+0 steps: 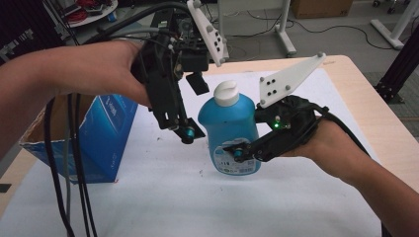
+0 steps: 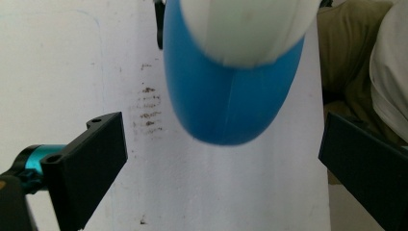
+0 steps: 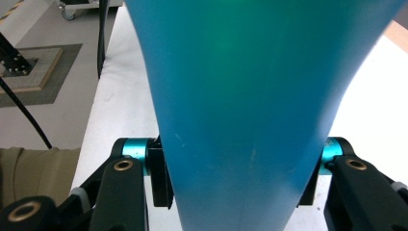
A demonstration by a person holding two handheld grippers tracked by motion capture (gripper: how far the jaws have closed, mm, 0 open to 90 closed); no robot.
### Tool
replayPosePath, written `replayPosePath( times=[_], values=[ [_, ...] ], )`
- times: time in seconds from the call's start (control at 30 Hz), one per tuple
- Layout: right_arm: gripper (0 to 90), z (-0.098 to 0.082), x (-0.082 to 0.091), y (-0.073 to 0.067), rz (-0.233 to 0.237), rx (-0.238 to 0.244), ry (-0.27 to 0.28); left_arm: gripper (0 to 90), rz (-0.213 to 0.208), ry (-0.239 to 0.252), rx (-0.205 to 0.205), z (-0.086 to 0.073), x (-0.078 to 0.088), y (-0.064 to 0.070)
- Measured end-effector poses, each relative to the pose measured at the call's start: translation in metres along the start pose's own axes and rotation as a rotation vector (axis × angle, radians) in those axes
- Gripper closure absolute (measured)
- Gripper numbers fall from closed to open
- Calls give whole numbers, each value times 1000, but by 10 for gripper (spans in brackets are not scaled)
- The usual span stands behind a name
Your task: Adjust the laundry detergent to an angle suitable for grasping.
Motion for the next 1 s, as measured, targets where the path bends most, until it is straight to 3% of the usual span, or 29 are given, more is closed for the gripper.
replayPosePath(
  times=[1.0],
  values=[
    [466, 15, -11, -6, 34, 24, -8, 30, 34, -14, -33, 17, -7, 11]
  ],
)
Point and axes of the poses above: each handheld gripper's, and its own axes: x roughly backward along the jaws, z roughly out of its top, y roughly to its right, the point moved 10 cm from there along -x, roughly forward along the jaws, and after that the axes turned 14 degrees about x, right-handed, at the moved point
